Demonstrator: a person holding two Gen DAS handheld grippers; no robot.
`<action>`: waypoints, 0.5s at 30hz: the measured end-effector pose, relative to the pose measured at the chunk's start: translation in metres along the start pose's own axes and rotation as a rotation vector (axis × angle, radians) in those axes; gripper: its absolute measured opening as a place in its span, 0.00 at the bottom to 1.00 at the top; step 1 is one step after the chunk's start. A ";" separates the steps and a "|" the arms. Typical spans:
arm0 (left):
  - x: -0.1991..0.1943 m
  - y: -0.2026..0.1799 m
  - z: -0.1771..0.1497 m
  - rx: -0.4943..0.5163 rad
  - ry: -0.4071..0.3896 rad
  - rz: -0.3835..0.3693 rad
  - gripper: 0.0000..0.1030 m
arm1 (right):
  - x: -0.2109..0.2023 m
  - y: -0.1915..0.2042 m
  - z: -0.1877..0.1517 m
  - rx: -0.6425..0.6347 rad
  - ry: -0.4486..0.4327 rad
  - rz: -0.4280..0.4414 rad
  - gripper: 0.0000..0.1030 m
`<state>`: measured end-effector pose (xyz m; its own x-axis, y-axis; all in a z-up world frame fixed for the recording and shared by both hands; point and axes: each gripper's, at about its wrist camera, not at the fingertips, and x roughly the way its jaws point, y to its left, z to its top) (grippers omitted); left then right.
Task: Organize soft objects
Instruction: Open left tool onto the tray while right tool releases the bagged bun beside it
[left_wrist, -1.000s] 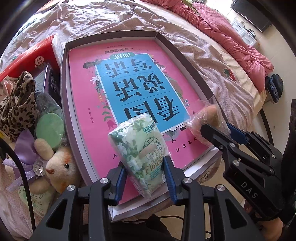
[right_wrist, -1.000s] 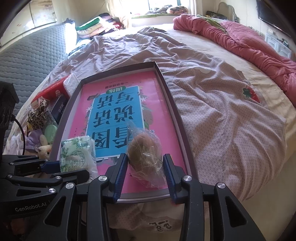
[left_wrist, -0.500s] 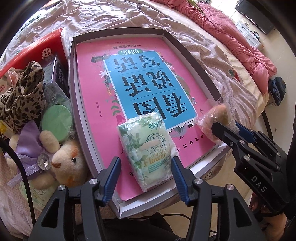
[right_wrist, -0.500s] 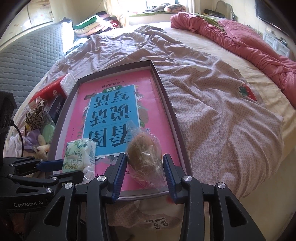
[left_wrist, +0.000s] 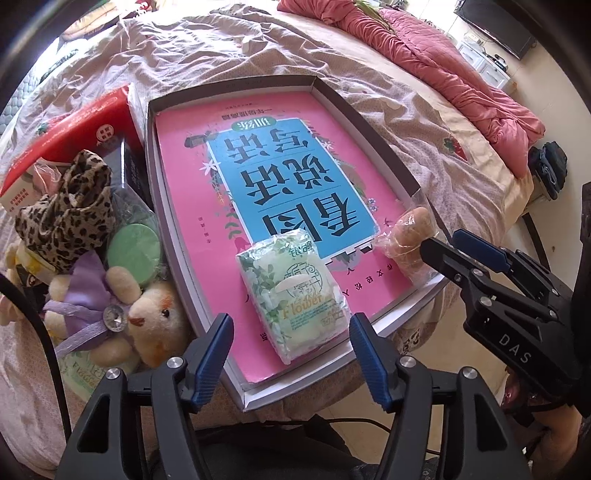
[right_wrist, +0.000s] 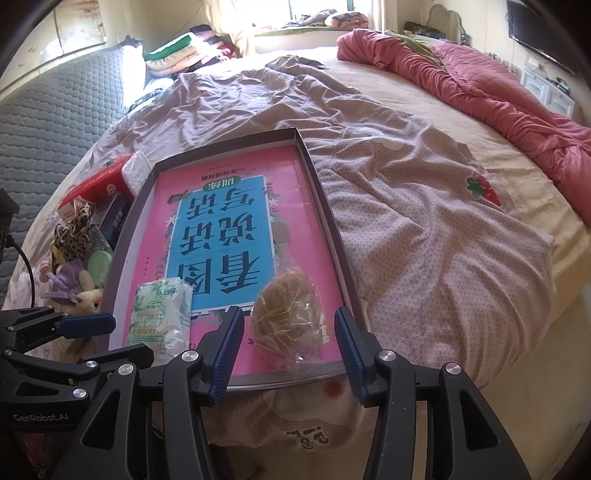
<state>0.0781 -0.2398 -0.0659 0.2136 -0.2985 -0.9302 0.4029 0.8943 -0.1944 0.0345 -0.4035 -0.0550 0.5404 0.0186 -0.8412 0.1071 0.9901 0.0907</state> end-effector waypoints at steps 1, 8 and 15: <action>-0.003 0.000 -0.001 0.005 -0.005 0.003 0.63 | -0.003 -0.001 0.000 0.005 -0.002 0.002 0.52; -0.017 0.003 -0.006 0.000 -0.034 -0.005 0.66 | -0.021 0.001 0.007 0.013 -0.040 -0.001 0.57; -0.033 0.012 -0.010 -0.019 -0.062 -0.008 0.70 | -0.033 0.013 0.013 -0.012 -0.063 -0.003 0.58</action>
<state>0.0669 -0.2155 -0.0412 0.2653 -0.3248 -0.9078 0.3882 0.8979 -0.2078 0.0285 -0.3927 -0.0191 0.5916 0.0076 -0.8062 0.0988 0.9917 0.0819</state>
